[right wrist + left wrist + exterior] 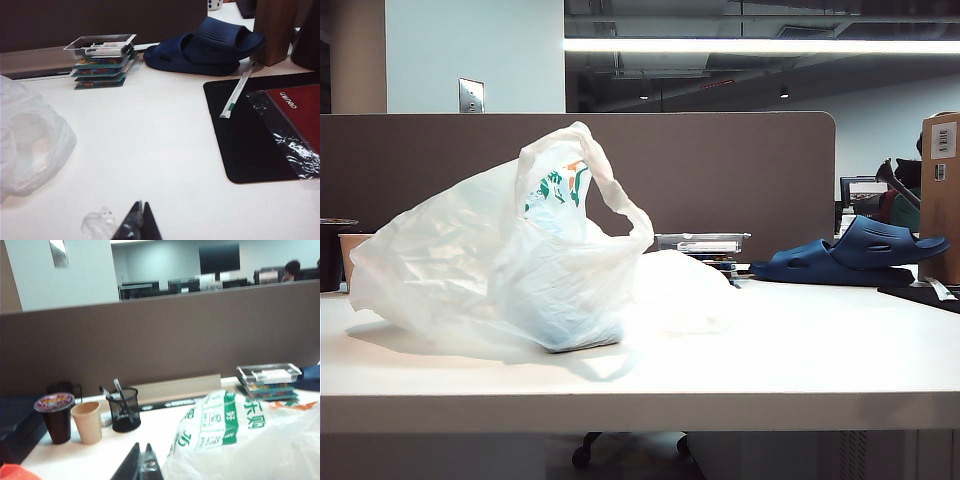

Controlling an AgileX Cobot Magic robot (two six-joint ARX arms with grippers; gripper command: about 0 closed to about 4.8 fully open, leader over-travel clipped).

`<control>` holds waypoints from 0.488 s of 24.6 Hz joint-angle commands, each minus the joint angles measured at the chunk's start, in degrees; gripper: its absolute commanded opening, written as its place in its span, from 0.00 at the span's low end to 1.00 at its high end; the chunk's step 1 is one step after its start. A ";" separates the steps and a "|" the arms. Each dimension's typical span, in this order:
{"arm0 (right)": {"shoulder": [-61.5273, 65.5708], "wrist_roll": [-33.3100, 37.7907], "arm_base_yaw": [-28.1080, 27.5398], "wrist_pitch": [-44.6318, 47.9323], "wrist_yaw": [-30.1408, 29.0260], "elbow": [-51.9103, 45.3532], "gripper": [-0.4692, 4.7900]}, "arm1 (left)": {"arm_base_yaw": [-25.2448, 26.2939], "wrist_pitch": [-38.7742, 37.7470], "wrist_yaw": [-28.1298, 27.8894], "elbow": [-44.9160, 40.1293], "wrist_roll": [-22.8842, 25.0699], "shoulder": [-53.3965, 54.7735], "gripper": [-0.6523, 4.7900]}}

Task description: Put the power bank into the bag.

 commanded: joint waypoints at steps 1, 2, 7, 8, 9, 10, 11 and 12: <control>-5.22 0.11 0.04 1.40 0.04 -2.82 0.08 | 0.02 -1.49 0.44 -0.59 -0.11 -0.44 0.11; -6.62 0.11 0.07 1.38 0.02 -3.52 0.08 | 0.02 -1.44 0.44 -0.81 -0.11 -0.44 0.11; -12.28 0.07 0.04 1.99 0.02 -6.67 0.08 | -0.02 0.55 0.39 -2.89 -2.86 -0.44 0.11; -12.13 0.04 0.07 2.08 0.00 -7.43 0.08 | -0.02 2.29 0.04 -3.96 -4.74 -0.44 0.11; -12.17 0.04 0.04 2.78 0.02 -8.39 0.08 | -0.02 4.07 0.00 -5.18 -6.10 -0.44 0.11; -12.20 0.04 0.04 3.17 0.02 -8.85 0.08 | -0.02 4.96 -0.02 -5.95 -6.12 -0.44 0.11; -12.20 0.04 0.04 3.48 0.02 -9.25 0.08 | -0.02 6.27 0.00 -6.82 -6.21 -0.44 0.11; -12.20 0.04 0.04 3.96 0.02 -9.73 0.08 | -0.02 7.82 -0.02 -7.89 -6.67 -0.44 0.11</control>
